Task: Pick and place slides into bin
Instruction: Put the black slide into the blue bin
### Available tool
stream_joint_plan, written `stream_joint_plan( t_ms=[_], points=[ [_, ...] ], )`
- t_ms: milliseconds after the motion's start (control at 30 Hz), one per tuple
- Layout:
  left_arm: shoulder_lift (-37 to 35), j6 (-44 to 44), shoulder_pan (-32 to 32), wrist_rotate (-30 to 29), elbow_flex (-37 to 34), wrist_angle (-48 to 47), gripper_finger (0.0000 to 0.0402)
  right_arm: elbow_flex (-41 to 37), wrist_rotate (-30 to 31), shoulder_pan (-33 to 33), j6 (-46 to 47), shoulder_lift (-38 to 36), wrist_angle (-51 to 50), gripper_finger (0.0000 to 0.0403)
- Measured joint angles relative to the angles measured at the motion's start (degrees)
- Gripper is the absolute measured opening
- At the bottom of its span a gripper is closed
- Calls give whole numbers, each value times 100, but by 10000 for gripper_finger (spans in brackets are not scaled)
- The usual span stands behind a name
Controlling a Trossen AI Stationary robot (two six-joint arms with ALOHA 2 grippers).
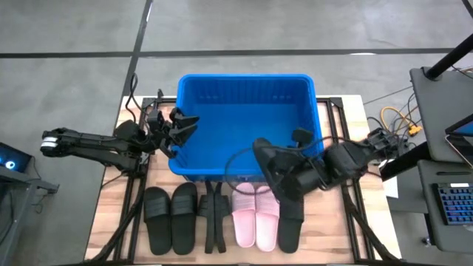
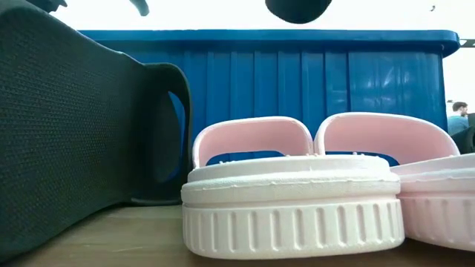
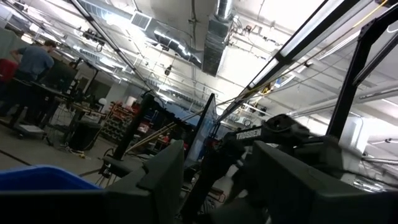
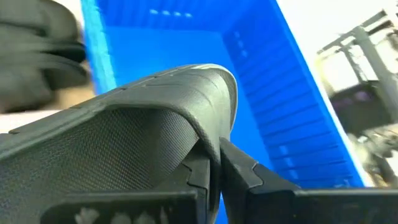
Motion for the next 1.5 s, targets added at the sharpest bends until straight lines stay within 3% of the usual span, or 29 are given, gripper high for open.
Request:
stream_joint_plan(
  t_ms=[333, 533, 833, 933, 1233, 1367, 1500],
  points=[
    [-96, 0, 2, -4, 0, 113, 176, -449, 42, -1049, -1310, -2, -1, 13],
    [-149, 44, 2, -77, 2, 430, 176, -955, 485, -1651, -1968, -2, -4, 13],
    [-194, 48, 2, -133, 0, 432, 176, -1997, 601, -2691, -2169, -89, 162, 13],
    [-194, 42, 2, -174, 2, 434, 176, -2496, 601, -3021, -2499, -245, 646, 13],
    [-196, 39, 2, -177, 2, 430, 176, -4193, 405, -3784, -4559, -958, 3331, 13],
    [-188, 37, 2, -190, 2, 425, 176, -4719, 386, -4114, -4990, -1070, 3978, 13],
    [-185, 37, 2, -220, 2, 394, 176, -5114, -14, -4428, -5196, -1075, 4592, 13]
  ],
)
